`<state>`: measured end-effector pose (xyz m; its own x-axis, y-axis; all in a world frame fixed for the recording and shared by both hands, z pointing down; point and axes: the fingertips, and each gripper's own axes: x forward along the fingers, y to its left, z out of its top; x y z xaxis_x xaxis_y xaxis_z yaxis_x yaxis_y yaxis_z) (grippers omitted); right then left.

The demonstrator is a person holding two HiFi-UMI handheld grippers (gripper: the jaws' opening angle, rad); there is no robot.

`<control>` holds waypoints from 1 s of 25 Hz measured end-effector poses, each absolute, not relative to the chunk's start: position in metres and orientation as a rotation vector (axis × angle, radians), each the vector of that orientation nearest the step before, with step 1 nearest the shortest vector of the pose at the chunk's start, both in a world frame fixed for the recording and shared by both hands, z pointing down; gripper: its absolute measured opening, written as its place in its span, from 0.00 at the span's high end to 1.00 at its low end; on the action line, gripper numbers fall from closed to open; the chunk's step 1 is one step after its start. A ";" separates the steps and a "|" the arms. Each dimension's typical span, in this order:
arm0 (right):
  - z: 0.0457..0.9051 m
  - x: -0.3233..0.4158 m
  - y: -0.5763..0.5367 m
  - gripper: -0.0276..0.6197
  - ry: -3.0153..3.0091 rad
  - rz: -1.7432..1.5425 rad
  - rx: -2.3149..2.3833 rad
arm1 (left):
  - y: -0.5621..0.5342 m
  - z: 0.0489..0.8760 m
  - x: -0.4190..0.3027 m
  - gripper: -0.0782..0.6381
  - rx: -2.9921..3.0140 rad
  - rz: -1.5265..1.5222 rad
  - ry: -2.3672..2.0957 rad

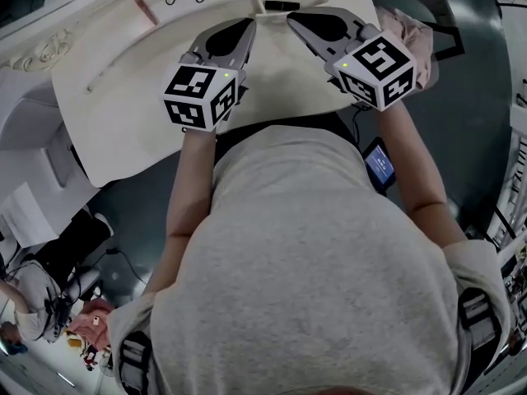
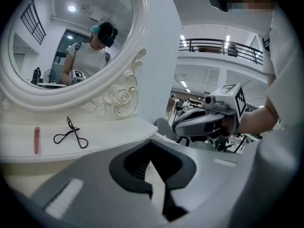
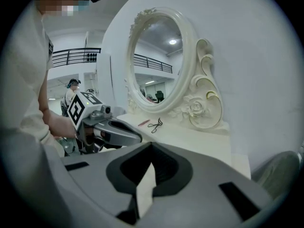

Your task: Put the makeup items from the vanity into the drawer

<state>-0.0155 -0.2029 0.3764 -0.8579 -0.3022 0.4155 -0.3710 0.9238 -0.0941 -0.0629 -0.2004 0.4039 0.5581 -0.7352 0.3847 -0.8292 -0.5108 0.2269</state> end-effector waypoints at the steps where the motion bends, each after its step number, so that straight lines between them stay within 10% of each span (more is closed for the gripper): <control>1: 0.376 -0.019 -0.201 0.95 -2.685 0.239 0.491 | -0.198 0.404 -0.064 0.88 2.411 0.328 -1.272; 25: 0.384 -0.061 -0.191 0.95 -2.685 0.306 0.643 | -0.190 0.408 -0.080 0.88 2.393 0.287 -1.280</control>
<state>-0.0611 -0.1905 0.3841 -0.8311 -0.3935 0.3930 -0.4718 0.8730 -0.1237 -0.0803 -0.1902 0.4084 0.5573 -0.7459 0.3648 -0.8303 -0.4945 0.2572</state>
